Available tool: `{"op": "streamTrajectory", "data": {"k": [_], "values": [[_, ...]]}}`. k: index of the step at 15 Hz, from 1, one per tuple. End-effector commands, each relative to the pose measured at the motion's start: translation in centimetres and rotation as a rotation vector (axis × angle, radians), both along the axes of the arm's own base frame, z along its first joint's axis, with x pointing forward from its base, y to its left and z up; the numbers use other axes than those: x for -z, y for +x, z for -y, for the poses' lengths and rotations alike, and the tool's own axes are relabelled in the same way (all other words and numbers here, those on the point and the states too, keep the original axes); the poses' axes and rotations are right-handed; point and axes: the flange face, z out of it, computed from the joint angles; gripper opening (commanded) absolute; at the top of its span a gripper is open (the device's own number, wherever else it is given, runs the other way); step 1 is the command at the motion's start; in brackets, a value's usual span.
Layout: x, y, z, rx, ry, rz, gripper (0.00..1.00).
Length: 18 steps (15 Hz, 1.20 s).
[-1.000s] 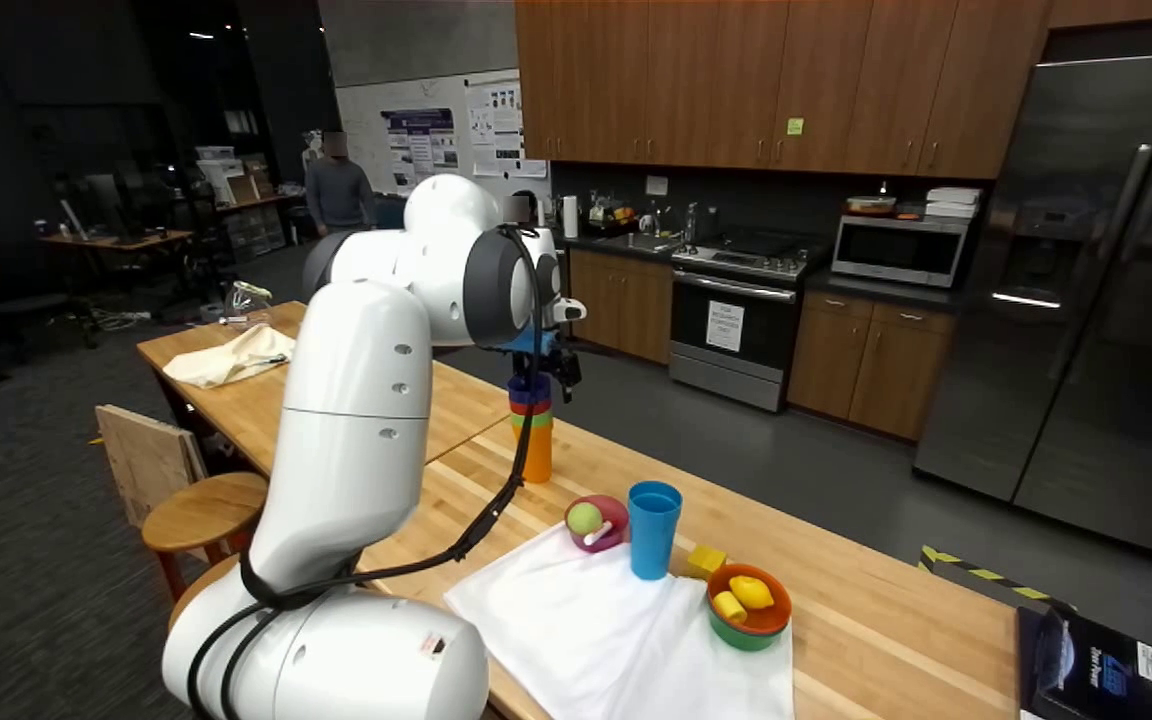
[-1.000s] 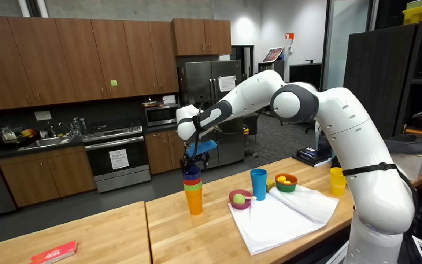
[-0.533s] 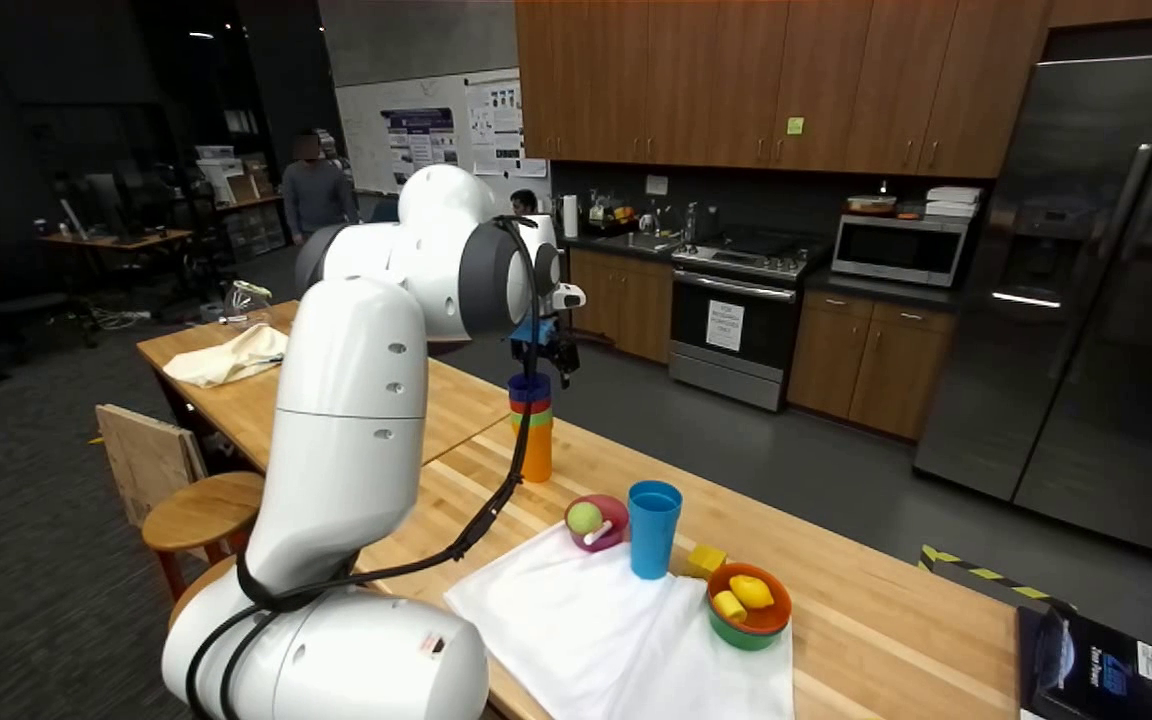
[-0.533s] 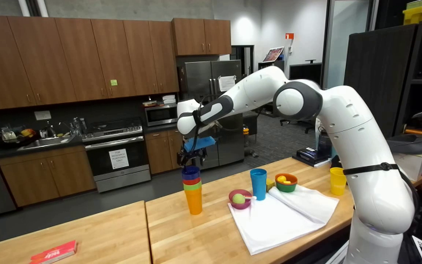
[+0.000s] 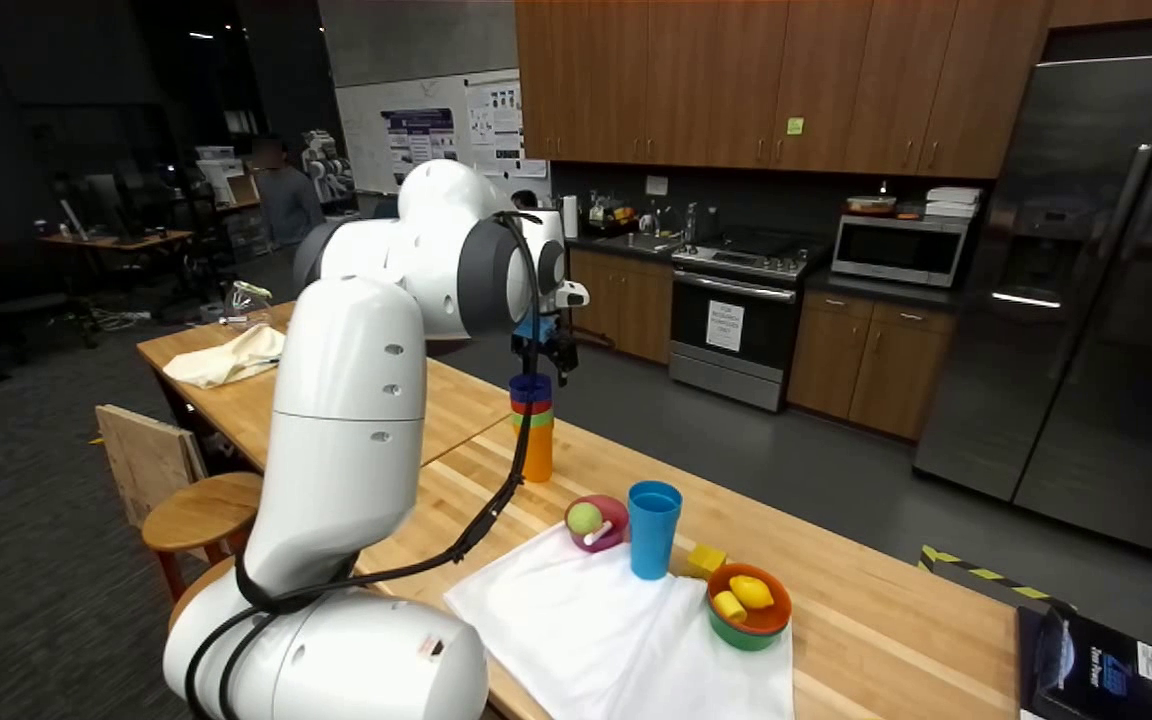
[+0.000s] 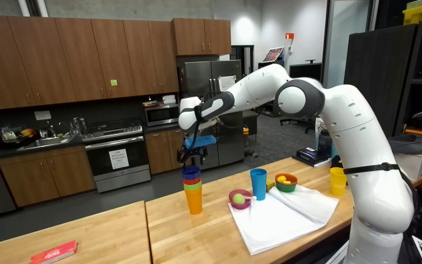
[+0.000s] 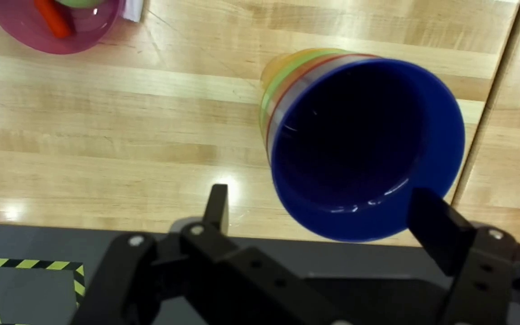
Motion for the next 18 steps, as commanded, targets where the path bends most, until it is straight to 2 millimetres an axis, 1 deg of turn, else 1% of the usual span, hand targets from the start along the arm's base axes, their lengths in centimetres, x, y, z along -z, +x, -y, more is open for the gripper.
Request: {"op": "streamTrajectory", "data": {"k": [1,4,5,6,8,11,13,14,16,18], "values": [[-0.5,-0.7,1.2,0.019,0.024,-0.014,1.00],[-0.3,-0.7,1.7,0.030,0.026,-0.019,1.00],[-0.2,-0.7,1.9,0.032,0.022,-0.018,0.75],[-0.1,-0.7,2.0,0.033,0.021,-0.018,0.73],[-0.1,-0.6,2.3,0.037,0.021,-0.020,0.62],[0.1,-0.7,2.6,0.039,0.018,-0.024,0.36],[0.2,-0.6,2.8,0.042,0.019,-0.025,0.22],[0.3,-0.7,2.8,0.040,0.020,-0.027,0.13],[0.4,-0.5,2.8,0.038,0.033,-0.028,0.01],[0.5,-0.5,2.7,0.035,0.049,-0.034,0.00]]}}
